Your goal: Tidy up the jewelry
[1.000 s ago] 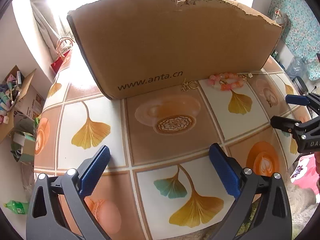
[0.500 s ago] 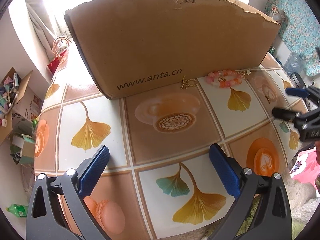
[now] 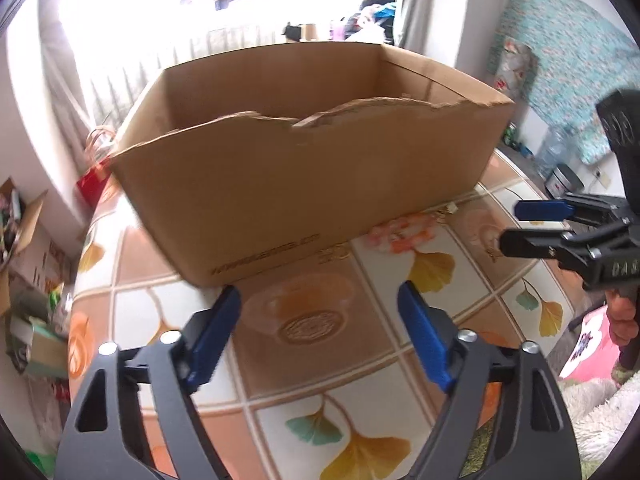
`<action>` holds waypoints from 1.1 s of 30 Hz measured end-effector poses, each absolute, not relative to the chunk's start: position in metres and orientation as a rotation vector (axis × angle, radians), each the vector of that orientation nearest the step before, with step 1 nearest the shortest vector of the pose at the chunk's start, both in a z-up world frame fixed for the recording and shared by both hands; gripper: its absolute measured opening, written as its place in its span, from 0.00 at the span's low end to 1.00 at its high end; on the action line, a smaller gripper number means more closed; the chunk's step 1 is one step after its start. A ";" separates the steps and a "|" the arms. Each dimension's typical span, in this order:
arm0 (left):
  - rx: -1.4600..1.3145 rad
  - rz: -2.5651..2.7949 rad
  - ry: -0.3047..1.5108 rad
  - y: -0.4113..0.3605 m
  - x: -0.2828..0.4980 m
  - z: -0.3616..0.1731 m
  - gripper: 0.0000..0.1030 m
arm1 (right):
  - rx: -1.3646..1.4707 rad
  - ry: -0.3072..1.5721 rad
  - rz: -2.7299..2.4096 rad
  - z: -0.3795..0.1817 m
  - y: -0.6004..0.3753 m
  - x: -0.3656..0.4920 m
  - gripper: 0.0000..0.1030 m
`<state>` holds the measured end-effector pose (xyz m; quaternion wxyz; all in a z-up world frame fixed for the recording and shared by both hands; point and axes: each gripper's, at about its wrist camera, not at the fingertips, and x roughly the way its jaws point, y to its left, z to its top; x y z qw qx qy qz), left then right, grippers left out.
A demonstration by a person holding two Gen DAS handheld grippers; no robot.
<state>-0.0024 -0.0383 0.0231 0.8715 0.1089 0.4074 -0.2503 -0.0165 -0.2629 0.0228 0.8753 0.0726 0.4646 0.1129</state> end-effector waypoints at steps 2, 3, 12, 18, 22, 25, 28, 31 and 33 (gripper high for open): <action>0.251 -0.559 0.849 -0.050 -0.001 0.022 0.61 | 0.161 0.971 0.234 0.022 -0.261 -0.017 0.58; 0.259 -0.572 0.846 -0.051 -0.003 0.018 0.59 | 0.167 0.970 0.236 0.021 -0.262 -0.015 0.54; 0.327 -0.738 0.839 -0.099 0.006 0.008 0.30 | 0.203 0.946 0.220 0.024 -0.271 0.000 0.31; 0.355 -0.771 0.843 -0.117 0.013 0.000 0.28 | 0.203 0.933 0.218 0.025 -0.274 0.009 0.26; 0.378 -0.763 0.878 -0.122 0.016 -0.002 0.20 | 0.191 0.953 0.220 0.018 -0.271 0.019 0.22; 0.382 -0.741 0.910 -0.127 0.019 -0.008 0.17 | 0.179 0.966 0.216 0.013 -0.269 0.027 0.22; 0.363 -0.735 0.931 -0.123 0.018 -0.007 0.16 | 0.151 0.974 0.215 0.009 -0.261 0.031 0.22; 0.349 -0.725 0.949 -0.118 0.017 -0.007 0.16 | 0.131 0.996 0.203 0.002 -0.255 0.035 0.22; 0.353 -0.715 0.953 -0.110 0.016 -0.005 0.16 | 0.106 0.993 0.197 0.002 -0.252 0.035 0.22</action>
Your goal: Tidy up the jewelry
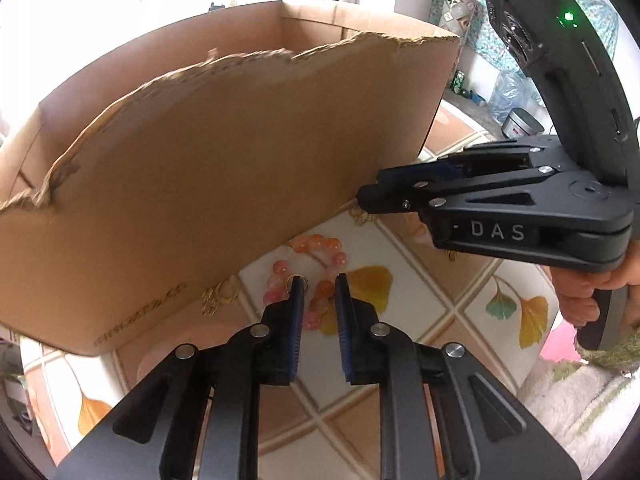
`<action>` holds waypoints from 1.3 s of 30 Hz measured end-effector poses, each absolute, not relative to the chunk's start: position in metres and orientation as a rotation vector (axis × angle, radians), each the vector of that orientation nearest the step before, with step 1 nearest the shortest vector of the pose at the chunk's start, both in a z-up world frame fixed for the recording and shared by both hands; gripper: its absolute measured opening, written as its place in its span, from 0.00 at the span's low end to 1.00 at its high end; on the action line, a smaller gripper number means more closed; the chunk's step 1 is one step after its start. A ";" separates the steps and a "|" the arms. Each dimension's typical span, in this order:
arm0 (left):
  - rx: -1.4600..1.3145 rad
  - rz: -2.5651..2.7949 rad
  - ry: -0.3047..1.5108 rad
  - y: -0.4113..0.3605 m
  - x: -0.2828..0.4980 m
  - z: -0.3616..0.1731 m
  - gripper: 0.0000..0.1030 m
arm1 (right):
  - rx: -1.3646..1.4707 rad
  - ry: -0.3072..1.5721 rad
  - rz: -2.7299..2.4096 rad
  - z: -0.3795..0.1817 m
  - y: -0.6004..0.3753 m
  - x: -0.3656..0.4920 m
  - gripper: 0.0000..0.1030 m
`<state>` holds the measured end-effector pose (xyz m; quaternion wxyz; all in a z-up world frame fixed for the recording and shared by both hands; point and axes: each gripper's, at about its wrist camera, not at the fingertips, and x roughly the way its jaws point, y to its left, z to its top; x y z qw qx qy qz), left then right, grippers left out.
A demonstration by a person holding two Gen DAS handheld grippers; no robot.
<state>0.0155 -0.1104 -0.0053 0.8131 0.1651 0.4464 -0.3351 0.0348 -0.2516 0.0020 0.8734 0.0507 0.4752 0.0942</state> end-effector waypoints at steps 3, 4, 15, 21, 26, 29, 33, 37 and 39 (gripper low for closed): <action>0.357 -0.699 0.958 -0.107 0.012 -0.005 0.16 | 0.081 1.012 0.198 0.002 -0.247 0.032 0.16; 0.355 -0.694 0.959 -0.104 0.011 -0.005 0.16 | 0.082 1.020 0.201 0.002 -0.246 0.030 0.13; 0.312 -0.643 0.969 -0.089 0.004 -0.005 0.16 | 0.080 1.112 0.265 0.005 -0.240 -0.001 0.08; 0.254 -0.616 0.955 -0.068 0.003 -0.004 0.16 | 0.054 1.023 0.247 0.018 -0.236 0.014 0.09; 0.225 -0.592 0.912 -0.045 -0.003 0.010 0.17 | -0.008 1.040 0.278 0.003 -0.218 0.032 0.09; 0.210 -0.591 0.891 -0.039 -0.009 0.016 0.17 | -0.018 1.050 0.320 0.001 -0.208 0.026 0.09; 0.192 -0.634 0.875 -0.032 -0.020 0.022 0.17 | -0.010 1.069 0.383 0.000 -0.195 0.009 0.09; 0.204 -0.686 0.871 -0.040 -0.030 0.023 0.17 | 0.022 1.046 0.371 0.009 -0.205 -0.006 0.09; 0.215 -0.714 0.868 -0.047 -0.034 0.023 0.17 | 0.037 1.024 0.346 0.017 -0.214 -0.015 0.09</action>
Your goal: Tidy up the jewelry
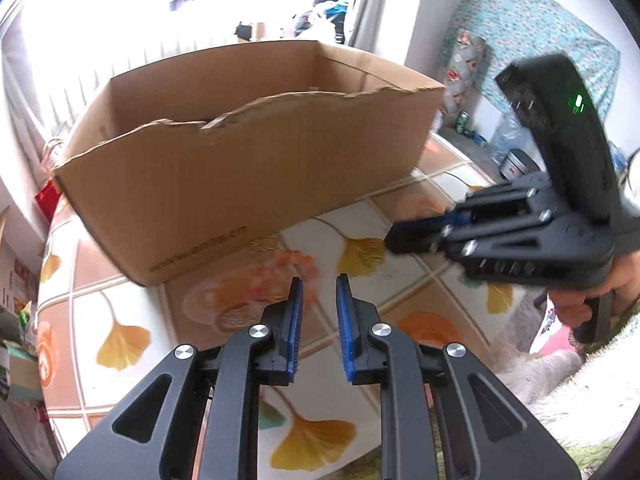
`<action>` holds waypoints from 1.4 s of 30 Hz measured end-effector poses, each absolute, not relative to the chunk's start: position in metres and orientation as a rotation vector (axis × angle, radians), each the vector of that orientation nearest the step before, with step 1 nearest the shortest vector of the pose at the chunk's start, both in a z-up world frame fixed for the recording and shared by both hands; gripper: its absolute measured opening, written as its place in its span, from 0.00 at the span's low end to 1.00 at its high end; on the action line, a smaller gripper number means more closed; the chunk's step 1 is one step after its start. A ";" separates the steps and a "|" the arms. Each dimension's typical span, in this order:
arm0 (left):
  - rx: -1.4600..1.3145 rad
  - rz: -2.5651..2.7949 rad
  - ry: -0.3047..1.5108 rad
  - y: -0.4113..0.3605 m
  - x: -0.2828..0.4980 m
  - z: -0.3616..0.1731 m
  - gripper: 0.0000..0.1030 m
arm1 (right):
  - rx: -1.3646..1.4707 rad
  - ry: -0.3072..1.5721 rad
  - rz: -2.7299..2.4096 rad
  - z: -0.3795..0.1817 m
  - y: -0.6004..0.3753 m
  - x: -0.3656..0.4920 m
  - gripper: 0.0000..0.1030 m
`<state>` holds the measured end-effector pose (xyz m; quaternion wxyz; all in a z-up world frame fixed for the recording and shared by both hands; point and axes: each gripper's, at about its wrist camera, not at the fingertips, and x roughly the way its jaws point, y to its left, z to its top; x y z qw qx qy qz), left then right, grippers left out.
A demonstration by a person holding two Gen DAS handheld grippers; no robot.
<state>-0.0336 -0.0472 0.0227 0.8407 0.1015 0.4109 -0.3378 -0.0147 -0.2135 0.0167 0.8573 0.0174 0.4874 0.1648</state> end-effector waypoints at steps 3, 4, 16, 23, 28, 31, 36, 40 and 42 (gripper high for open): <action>0.233 -0.757 0.868 -0.059 -0.036 0.022 0.17 | 0.051 1.021 0.312 0.021 -0.229 -0.023 0.09; 0.245 -0.772 0.868 -0.063 -0.036 0.021 0.17 | 0.052 1.028 0.305 0.019 -0.232 -0.027 0.09; 0.294 -0.834 0.907 -0.109 -0.035 0.006 0.17 | 0.099 1.042 0.284 0.009 -0.256 -0.050 0.18; 0.282 -0.829 0.936 -0.118 -0.030 0.003 0.17 | 0.112 1.017 0.271 0.008 -0.265 -0.044 0.18; 0.285 -0.802 0.970 -0.116 -0.025 -0.003 0.17 | 0.035 1.010 0.256 0.003 -0.259 -0.038 0.18; 0.274 -0.786 0.980 -0.111 -0.023 -0.004 0.17 | 0.002 1.003 0.246 0.000 -0.256 -0.036 0.18; 0.254 -0.786 0.982 -0.103 -0.020 -0.003 0.17 | 0.000 1.000 0.186 0.000 -0.263 -0.031 0.18; 0.251 -0.802 0.974 -0.105 -0.019 -0.002 0.17 | -0.003 0.965 0.216 0.007 -0.257 -0.031 0.18; 0.254 -0.795 0.973 -0.107 -0.018 -0.003 0.17 | -0.021 0.961 0.237 0.008 -0.250 -0.030 0.18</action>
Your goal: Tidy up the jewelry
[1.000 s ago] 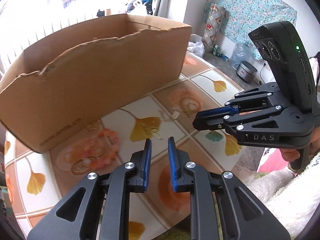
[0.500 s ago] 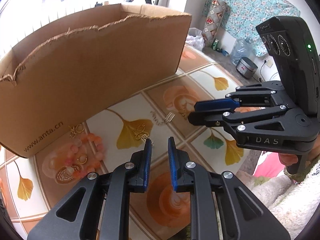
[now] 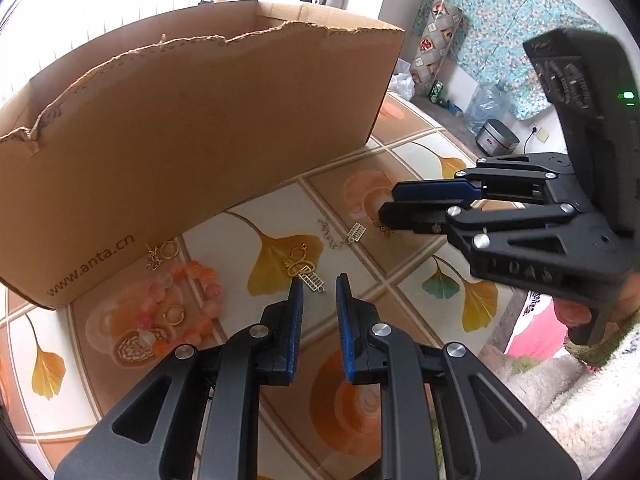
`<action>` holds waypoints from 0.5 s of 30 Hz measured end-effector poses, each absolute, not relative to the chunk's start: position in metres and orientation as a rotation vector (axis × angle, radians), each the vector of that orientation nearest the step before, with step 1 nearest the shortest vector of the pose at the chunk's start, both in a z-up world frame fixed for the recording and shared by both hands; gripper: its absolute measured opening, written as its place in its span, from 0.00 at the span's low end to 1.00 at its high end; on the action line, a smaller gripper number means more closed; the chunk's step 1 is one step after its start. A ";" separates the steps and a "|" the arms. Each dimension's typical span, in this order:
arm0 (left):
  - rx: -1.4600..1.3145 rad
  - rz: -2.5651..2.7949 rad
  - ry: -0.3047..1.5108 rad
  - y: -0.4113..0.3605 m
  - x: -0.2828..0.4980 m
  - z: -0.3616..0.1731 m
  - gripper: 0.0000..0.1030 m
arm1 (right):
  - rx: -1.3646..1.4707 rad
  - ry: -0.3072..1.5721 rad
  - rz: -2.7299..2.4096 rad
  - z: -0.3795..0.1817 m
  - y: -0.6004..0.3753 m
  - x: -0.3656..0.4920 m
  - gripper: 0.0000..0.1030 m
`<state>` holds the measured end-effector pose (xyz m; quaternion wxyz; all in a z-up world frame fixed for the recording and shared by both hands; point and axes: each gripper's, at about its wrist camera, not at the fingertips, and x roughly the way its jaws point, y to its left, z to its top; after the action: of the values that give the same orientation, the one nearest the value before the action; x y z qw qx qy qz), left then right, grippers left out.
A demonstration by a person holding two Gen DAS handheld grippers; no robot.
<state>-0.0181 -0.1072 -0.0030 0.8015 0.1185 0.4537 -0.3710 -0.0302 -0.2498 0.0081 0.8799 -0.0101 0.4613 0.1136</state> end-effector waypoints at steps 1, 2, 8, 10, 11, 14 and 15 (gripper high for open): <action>0.253 -0.793 0.970 -0.108 -0.017 -0.003 0.17 | -0.023 0.963 0.242 0.008 -0.248 -0.030 0.18; 0.255 -0.791 0.967 -0.108 -0.017 -0.003 0.17 | -0.019 0.965 0.249 0.008 -0.246 -0.029 0.18; 0.322 -0.754 0.942 -0.117 -0.019 -0.004 0.16 | -0.001 0.963 0.252 0.009 -0.244 -0.030 0.18; 0.371 -0.740 0.924 -0.120 -0.022 -0.005 0.11 | 0.009 0.965 0.249 0.009 -0.245 -0.032 0.18; 0.395 -0.733 0.917 -0.122 -0.023 -0.005 0.10 | 0.013 0.967 0.247 0.009 -0.245 -0.032 0.18; 0.411 -0.728 0.922 -0.121 -0.023 -0.005 0.07 | 0.020 0.968 0.243 0.010 -0.248 -0.034 0.18; 0.410 -0.729 0.924 -0.120 -0.023 -0.005 0.07 | 0.023 0.967 0.243 0.010 -0.248 -0.034 0.18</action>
<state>-0.0228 -0.1204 -0.0047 0.8121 0.1918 0.4326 -0.3415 -0.0339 -0.2483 0.0101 0.8781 0.0110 0.4639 0.1165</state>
